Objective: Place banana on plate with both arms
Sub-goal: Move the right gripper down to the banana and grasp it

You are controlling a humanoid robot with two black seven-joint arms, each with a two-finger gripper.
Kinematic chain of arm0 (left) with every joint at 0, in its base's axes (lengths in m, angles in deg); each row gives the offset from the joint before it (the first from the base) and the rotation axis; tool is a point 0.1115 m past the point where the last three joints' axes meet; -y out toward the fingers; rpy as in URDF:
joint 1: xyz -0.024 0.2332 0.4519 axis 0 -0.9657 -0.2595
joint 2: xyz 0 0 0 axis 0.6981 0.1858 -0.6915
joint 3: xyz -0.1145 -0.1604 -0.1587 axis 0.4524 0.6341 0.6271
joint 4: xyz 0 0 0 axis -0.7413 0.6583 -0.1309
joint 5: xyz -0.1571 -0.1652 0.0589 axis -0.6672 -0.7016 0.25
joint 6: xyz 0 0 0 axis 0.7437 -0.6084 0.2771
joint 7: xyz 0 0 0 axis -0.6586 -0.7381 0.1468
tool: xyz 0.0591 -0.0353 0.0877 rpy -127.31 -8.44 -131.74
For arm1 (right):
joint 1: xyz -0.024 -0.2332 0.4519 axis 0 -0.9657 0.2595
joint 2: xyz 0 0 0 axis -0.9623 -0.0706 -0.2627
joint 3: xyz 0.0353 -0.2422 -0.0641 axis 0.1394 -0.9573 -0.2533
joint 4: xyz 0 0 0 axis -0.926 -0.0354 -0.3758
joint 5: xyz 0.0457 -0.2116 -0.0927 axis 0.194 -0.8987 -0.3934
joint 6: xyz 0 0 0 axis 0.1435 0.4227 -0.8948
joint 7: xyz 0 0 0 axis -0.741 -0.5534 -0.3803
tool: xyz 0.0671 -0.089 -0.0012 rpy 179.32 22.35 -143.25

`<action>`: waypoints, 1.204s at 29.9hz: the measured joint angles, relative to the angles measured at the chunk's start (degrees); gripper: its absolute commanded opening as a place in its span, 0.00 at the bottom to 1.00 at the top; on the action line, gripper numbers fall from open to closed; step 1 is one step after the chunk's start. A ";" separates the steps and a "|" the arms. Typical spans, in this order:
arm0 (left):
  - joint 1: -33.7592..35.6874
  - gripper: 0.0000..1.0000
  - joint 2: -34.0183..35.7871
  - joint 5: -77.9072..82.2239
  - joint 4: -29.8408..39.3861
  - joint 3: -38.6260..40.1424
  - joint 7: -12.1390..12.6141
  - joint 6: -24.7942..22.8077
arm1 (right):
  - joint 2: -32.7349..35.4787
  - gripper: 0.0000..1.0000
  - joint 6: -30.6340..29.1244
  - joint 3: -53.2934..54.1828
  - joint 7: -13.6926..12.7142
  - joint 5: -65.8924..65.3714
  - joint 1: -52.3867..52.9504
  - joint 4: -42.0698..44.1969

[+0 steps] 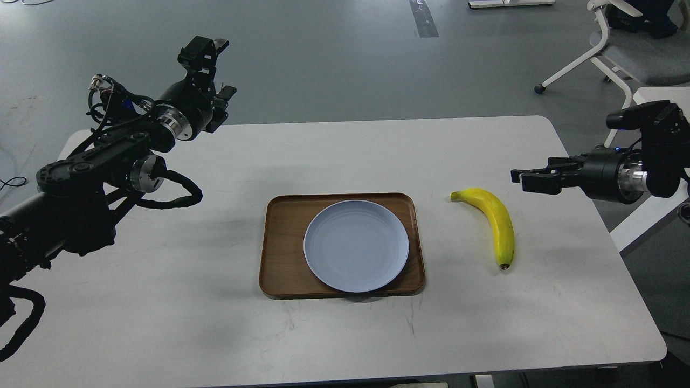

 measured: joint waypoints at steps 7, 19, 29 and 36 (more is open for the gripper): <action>-0.57 0.98 0.97 -0.16 0.01 0.73 -0.59 -0.08 | -6.56 0.72 9.00 -4.70 0.04 -1.11 -4.55 7.46; -0.94 0.98 1.52 0.51 0.18 0.35 -2.30 -0.07 | -10.95 0.68 12.81 -4.40 0.00 2.98 -10.17 9.91; -1.03 0.98 1.45 0.79 0.18 0.03 -2.92 -1.20 | -12.29 0.18 13.00 -6.28 -0.16 3.12 -10.40 11.27; -1.28 0.98 1.41 0.90 -0.07 -0.10 -2.95 -1.19 | -12.56 0.00 13.05 -7.90 -0.11 0.96 -8.74 12.42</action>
